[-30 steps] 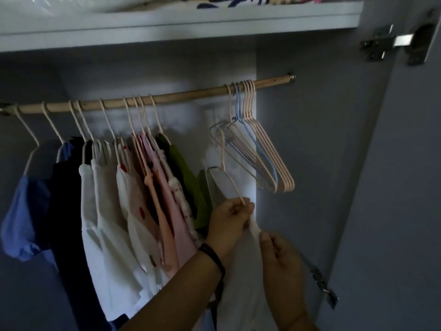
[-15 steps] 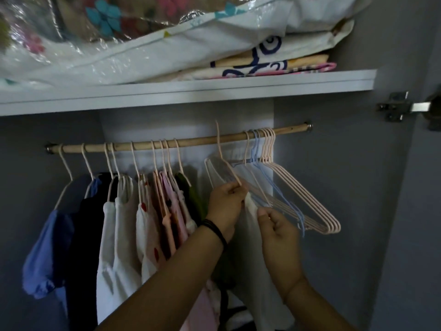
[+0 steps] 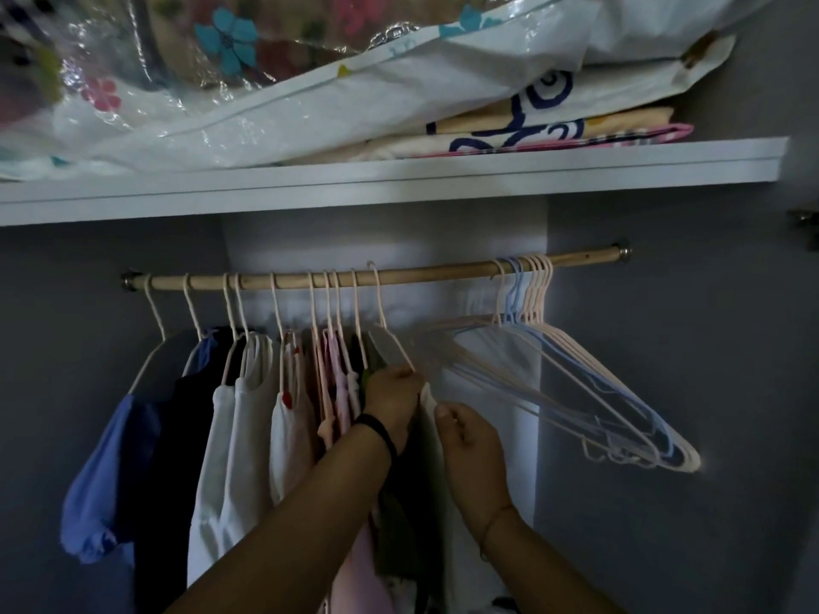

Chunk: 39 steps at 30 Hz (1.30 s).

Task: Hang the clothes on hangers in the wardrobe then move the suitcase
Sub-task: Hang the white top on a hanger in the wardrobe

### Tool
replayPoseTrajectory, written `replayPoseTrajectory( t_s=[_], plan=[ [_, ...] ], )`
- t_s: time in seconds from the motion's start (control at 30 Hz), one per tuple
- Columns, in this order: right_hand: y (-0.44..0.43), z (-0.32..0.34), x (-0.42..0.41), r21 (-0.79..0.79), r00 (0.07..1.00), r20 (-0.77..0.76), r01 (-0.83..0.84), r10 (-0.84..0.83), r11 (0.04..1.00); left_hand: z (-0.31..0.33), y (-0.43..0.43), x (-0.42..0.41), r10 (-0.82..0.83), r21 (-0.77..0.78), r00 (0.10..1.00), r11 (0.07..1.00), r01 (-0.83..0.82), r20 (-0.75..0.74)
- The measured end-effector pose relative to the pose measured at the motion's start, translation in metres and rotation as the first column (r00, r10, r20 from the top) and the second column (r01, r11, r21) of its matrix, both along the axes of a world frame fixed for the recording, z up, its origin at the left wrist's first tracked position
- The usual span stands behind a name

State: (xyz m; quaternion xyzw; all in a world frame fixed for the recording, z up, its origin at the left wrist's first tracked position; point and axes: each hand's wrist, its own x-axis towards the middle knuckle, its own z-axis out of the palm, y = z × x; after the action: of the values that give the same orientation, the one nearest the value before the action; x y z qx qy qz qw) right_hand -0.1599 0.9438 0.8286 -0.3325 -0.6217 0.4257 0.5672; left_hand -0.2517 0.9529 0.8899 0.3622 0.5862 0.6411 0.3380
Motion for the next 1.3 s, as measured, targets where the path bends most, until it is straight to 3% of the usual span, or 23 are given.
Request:
replayPoseTrajectory(
  t_s=[0.33,0.6,0.83,1.13,1.3],
  plan=[
    [-0.021,-0.006,-0.002,0.014,0.991,0.092,-0.102,0.101,0.995,-0.018,-0.021,-0.016,-0.024,0.103,0.977,0.994,0.047,-0.213],
    [-0.04,-0.006,-0.002,0.111,0.991,0.121,0.042,-0.055,0.993,-0.017,-0.082,-0.015,0.015,0.248,0.942,0.966,0.072,-0.336],
    [-0.084,-0.002,-0.013,0.161,0.988,0.154,0.003,-0.028,0.987,-0.04,-0.169,-0.036,-0.067,0.134,0.844,0.978,0.161,-0.532],
    [-0.171,-0.007,-0.029,0.238,0.931,0.255,-0.322,0.261,0.916,-0.101,-0.317,-0.041,-0.014,-0.003,0.83,1.0,0.014,-0.557],
    [-0.239,-0.057,-0.03,0.094,0.736,0.403,-0.624,0.544,0.776,-0.146,-0.414,-0.01,0.137,-0.057,0.843,0.979,-0.194,-0.521]
  ],
)
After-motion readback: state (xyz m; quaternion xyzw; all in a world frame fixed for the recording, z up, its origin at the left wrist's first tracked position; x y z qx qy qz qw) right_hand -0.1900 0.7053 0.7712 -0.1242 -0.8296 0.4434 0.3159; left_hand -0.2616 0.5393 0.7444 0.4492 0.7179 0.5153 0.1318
